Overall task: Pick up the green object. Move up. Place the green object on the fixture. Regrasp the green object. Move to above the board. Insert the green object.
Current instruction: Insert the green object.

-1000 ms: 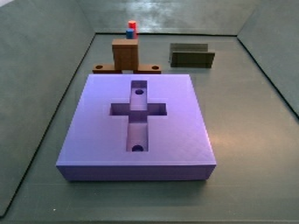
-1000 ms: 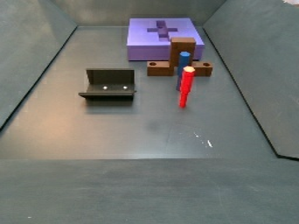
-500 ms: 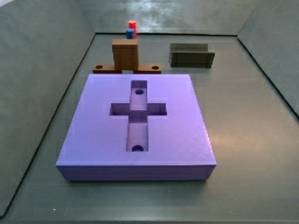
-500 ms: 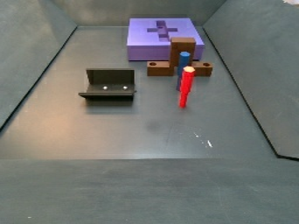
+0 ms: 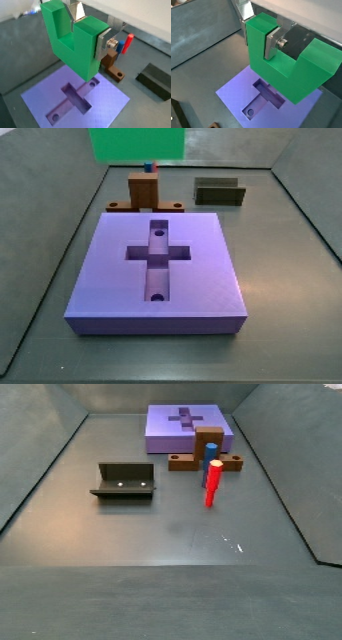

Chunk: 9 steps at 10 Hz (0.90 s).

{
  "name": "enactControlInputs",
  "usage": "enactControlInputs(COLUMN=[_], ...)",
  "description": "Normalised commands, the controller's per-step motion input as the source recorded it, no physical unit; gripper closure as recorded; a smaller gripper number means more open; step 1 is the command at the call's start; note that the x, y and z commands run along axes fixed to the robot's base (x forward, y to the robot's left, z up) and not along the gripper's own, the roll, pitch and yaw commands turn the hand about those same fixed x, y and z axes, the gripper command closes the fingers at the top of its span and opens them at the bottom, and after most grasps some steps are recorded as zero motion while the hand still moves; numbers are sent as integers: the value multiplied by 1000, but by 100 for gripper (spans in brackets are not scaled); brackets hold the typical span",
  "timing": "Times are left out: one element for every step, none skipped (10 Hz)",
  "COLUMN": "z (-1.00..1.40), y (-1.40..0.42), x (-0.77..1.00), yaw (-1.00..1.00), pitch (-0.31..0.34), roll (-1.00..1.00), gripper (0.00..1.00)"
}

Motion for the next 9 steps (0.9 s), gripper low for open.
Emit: enactControlInputs(z=[-697, -689, -617, -603, -586, -677, -794, -680, -609], y=[-83, -149, -280, -443, -480, -394, -226, 63, 171], x=[111, 154, 271, 351, 423, 369, 197, 100, 0], yaw=[249, 143, 0, -100, -331, -377, -266, -86, 0], pitch=[-256, -251, -216, -149, -26, 0, -34, -61, -99], roll=[86, 110, 203, 297, 387, 354, 270, 84, 0], gripper=[100, 100, 100, 100, 100, 100, 100, 100, 100])
